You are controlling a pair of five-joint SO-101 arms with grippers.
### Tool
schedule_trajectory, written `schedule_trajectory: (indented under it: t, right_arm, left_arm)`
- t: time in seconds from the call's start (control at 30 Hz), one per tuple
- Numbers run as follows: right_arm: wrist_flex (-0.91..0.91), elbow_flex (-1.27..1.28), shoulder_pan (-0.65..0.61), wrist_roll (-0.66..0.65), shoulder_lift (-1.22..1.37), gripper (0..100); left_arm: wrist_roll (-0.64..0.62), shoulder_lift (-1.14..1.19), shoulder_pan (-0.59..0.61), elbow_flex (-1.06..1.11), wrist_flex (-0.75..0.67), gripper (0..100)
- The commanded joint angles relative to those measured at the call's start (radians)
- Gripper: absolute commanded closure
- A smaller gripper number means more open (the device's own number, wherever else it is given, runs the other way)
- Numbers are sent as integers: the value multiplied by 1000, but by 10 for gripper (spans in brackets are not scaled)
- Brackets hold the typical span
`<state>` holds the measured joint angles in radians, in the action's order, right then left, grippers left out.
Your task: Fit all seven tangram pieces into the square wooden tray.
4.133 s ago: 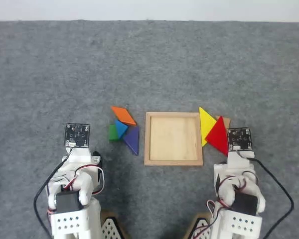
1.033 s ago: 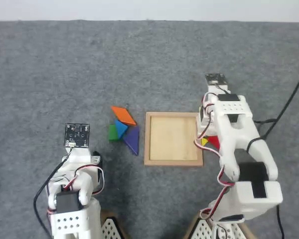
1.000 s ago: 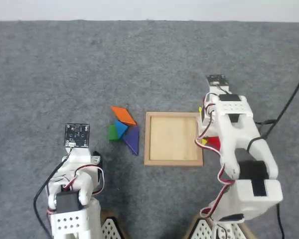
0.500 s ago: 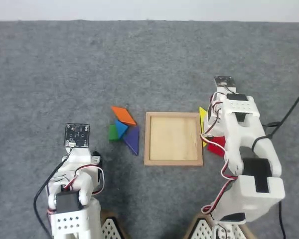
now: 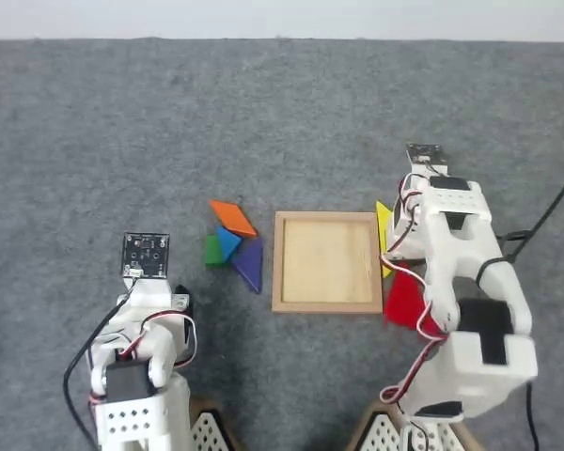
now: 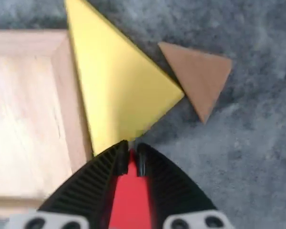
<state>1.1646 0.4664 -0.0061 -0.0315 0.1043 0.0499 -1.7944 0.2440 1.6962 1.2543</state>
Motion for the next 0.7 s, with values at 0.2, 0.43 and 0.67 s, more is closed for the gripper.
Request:
schedule_trajectory:
  t: [0.2,0.43,0.67]
  right_arm:
    - [85,278,-56,-276,-553,826]
    - [77,485,-182,-425,-545,712]
    - [50,486,-203,-466,-401,702]
  left_arm:
    - [-11,-23,0,-12,6,900]
    - [-11,-23,0,-12,6,900]
    - [-11,-23,0,-12,6,900]
